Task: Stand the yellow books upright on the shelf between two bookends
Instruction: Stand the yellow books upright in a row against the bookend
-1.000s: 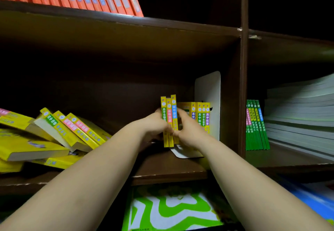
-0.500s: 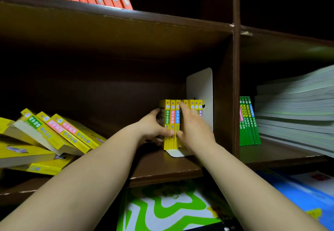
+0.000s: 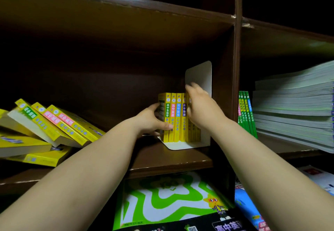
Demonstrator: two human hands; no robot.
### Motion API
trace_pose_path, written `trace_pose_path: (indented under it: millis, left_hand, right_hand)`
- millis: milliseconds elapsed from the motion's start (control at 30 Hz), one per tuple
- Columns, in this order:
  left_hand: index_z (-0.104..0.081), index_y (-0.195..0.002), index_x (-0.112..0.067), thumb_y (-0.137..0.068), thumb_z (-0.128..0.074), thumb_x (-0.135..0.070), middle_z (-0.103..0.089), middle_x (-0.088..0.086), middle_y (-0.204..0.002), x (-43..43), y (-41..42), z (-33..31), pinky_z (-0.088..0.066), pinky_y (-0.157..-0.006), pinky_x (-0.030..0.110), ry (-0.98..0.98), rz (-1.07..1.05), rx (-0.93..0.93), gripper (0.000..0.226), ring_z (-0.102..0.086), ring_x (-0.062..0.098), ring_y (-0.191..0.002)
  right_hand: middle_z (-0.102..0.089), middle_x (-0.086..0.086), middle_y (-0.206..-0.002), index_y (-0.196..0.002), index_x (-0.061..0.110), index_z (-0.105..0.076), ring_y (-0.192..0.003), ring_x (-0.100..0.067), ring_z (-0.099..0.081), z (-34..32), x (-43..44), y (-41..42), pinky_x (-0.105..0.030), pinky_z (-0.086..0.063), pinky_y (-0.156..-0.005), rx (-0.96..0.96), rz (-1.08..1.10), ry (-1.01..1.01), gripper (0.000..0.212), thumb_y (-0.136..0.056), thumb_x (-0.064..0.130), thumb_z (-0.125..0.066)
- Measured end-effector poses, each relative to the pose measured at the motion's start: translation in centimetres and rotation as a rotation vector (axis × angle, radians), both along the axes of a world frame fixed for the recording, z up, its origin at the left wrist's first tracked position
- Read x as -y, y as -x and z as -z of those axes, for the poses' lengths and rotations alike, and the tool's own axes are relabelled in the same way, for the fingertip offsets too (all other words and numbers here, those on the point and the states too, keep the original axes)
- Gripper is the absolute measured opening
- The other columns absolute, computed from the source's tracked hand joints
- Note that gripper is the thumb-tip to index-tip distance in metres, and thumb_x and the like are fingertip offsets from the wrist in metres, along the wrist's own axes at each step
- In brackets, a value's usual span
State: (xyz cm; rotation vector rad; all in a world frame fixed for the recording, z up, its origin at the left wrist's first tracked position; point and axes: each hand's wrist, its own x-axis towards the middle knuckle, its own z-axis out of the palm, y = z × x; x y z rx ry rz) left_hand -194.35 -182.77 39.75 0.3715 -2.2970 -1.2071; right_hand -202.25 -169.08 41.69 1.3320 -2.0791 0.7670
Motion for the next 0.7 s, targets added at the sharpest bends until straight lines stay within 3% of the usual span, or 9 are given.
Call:
trace_pose_path:
  millis: [200, 267, 367, 567, 700]
  left_hand:
    - [-0.015, -0.142, -0.020, -0.075, -0.063, 0.006, -0.047, 0.000, -0.119, 0.3, 0.1, 0.3, -0.053, -0.065, 0.026, -0.035, 0.035, -0.002, 0.087, -0.058, 0.016, -0.090]
    - [-0.014, -0.143, -0.019, -0.077, -0.061, 0.006, -0.041, 0.007, -0.138, 0.4, 0.1, 0.3, -0.051, -0.077, 0.032, -0.005, 0.009, -0.015, 0.085, -0.056, 0.021, -0.102]
    - [-0.012, -0.144, -0.016, -0.077, -0.063, 0.003, -0.037, 0.010, -0.144, 0.5, 0.2, 0.3, -0.047, -0.089, 0.034, 0.063, -0.004, -0.009, 0.086, -0.050, 0.025, -0.118]
    - [-0.009, -0.143, -0.015, -0.077, -0.065, -0.005, -0.041, 0.007, -0.142, 0.4, 0.4, 0.5, -0.045, -0.082, 0.029, 0.167, -0.035, 0.010, 0.087, -0.051, 0.021, -0.115]
    - [-0.010, -0.143, -0.015, -0.077, -0.066, -0.009, -0.042, 0.010, -0.140, 0.2, 0.1, 0.5, -0.042, -0.092, 0.029, 0.199, -0.068, 0.014, 0.087, -0.047, 0.023, -0.123]
  right_hand:
    - [0.017, -0.006, -0.155, -0.144, 0.010, 0.007, -0.144, -0.021, 0.009, 5.2, 0.8, -1.9, -0.032, -0.007, -0.116, 0.258, -0.042, -0.110, 0.073, -0.092, 0.013, -0.044]
    - [0.019, -0.007, -0.155, -0.144, 0.009, 0.007, -0.144, -0.023, 0.011, 5.2, 1.3, -1.8, -0.033, -0.007, -0.116, 0.278, -0.019, -0.134, 0.072, -0.092, 0.014, -0.043]
    - [0.019, -0.008, -0.155, -0.145, 0.008, 0.004, -0.144, -0.025, 0.010, 4.8, 1.6, -1.8, -0.036, -0.010, -0.116, 0.290, -0.005, -0.157, 0.073, -0.091, 0.013, -0.045]
    - [0.016, -0.009, -0.155, -0.144, 0.009, 0.004, -0.144, -0.025, 0.010, 5.1, 1.5, -1.7, -0.036, -0.008, -0.117, 0.310, 0.037, -0.121, 0.076, -0.091, 0.025, -0.048]
    - [0.015, -0.010, -0.155, -0.145, 0.009, 0.001, -0.144, -0.025, 0.009, 4.8, 1.0, -1.7, -0.037, -0.009, -0.116, 0.317, 0.020, -0.155, 0.075, -0.091, 0.025, -0.049]
